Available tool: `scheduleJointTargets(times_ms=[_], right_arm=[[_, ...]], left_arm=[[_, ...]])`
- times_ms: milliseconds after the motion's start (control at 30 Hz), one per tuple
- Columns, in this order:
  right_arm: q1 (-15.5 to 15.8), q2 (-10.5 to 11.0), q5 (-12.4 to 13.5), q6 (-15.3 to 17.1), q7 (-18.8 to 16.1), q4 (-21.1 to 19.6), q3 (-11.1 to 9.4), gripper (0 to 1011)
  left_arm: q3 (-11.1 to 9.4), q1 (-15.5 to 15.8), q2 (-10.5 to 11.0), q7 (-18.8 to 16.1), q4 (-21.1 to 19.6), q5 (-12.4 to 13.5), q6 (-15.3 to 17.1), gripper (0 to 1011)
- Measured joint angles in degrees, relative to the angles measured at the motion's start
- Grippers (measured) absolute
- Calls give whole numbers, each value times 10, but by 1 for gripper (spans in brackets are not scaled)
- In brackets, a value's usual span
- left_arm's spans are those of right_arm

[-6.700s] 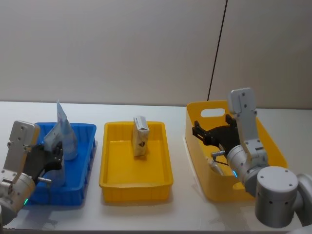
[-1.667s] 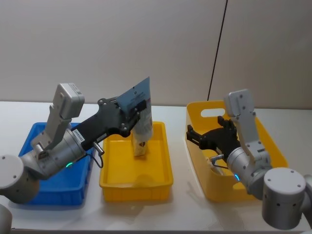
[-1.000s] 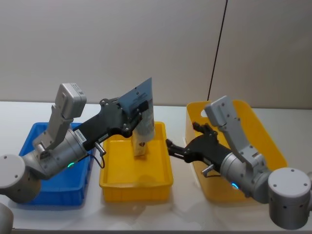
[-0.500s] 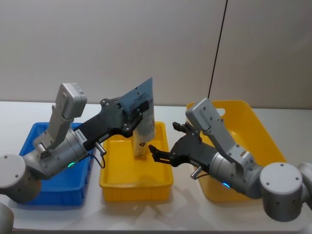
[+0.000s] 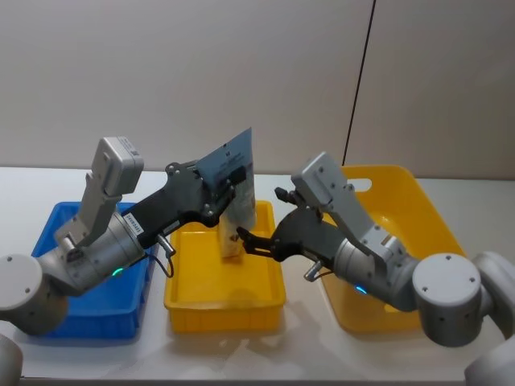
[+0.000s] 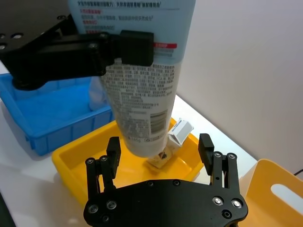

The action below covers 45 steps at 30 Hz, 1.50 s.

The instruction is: Bimanual collaborative sorting of washing and personal care products

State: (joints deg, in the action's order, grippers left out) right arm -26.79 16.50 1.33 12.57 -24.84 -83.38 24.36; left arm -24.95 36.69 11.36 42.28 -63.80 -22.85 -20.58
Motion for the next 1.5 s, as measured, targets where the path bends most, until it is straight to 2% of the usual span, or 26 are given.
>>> scheduleJointTargets(times_ms=[300, 833, 933, 1300, 1467, 1500], right_arm=[[-24, -5, 7, -14, -14, 27, 9, 1004], [-61, -23, 25, -18, -40, 78, 27, 1004], [-65, -27, 26, -18, -40, 86, 30, 968], [-83, -46, 26, -16, -33, 118, 46, 659], [-85, -50, 27, -16, -33, 124, 51, 641], [-86, -51, 28, -16, -32, 126, 52, 641]], left_arm=[[0, 0, 0, 0, 0, 0, 0, 205], [0, 0, 0, 0, 0, 0, 0, 205], [0, 0, 0, 0, 0, 0, 0, 205], [0, 0, 0, 0, 0, 0, 0, 205], [0, 0, 0, 0, 0, 0, 0, 249], [0, 0, 0, 0, 0, 0, 0, 308]])
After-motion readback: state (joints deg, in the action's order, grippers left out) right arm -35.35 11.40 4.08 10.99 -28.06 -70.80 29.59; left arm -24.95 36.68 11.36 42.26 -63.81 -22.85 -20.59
